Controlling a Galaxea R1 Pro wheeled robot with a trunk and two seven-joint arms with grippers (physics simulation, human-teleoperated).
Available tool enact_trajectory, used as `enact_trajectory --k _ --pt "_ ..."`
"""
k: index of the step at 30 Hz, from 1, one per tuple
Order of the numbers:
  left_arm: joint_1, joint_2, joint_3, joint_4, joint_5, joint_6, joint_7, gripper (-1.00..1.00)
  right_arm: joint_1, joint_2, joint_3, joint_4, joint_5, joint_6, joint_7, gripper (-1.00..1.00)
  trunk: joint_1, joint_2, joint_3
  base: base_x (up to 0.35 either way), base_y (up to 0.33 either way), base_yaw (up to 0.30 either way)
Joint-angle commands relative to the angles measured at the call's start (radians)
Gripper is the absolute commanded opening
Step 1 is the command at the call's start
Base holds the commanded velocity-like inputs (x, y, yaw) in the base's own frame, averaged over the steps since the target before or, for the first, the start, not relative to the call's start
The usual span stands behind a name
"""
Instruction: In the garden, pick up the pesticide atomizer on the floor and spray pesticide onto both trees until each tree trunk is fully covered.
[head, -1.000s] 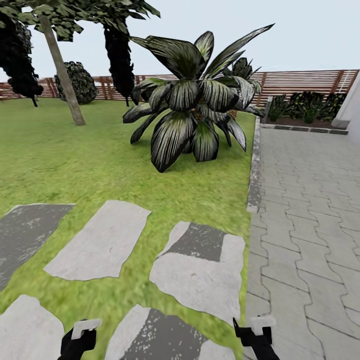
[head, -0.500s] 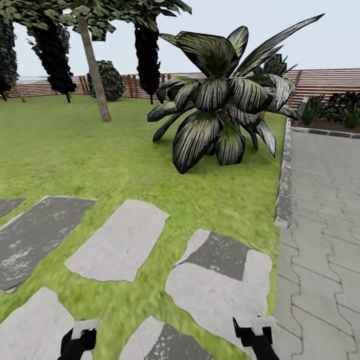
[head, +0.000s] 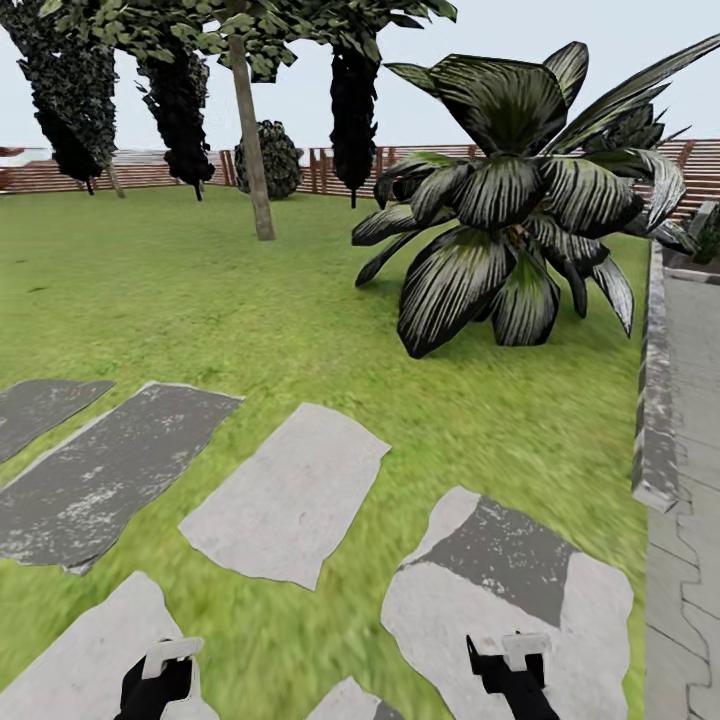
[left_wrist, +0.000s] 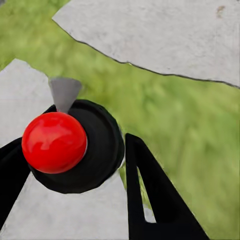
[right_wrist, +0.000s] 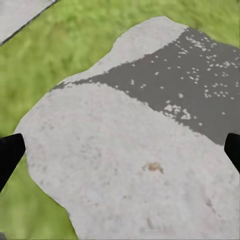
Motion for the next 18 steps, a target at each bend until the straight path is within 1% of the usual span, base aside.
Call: enact_trajectory --k 1,15,17,18 --pt "-0.001 0.0 0.0 0.001 0.002 -0.003 0.001 -1.0 -0.001 -0.001 0.0 0.001 0.004 -0.003 0.0 1.0 0.0 0.0 -0.001 0.281 0.216 0.278" --pt "0.0 0.0 0.0 0.001 0.001 -0.003 0.002 -1.0 0.0 -0.004 -0.001 0.001 0.002 -0.012 -0.002 1.0 0.0 0.0 -0.007 0.281 0.216 0.278" --pt "-0.001 0.0 0.0 0.001 0.001 -0.003 0.002 -1.0 0.007 -0.007 -0.002 0.001 0.0 -0.045 -0.002 1.0 0.0 0.0 -0.007 0.281 0.216 0.278" --pt "-0.001 0.0 0.0 0.001 0.001 -0.004 0.002 -1.0 0.03 -0.007 -0.003 0.0 0.0 -0.127 -0.002 1.0 0.0 0.0 -0.008 0.281 0.216 0.276"
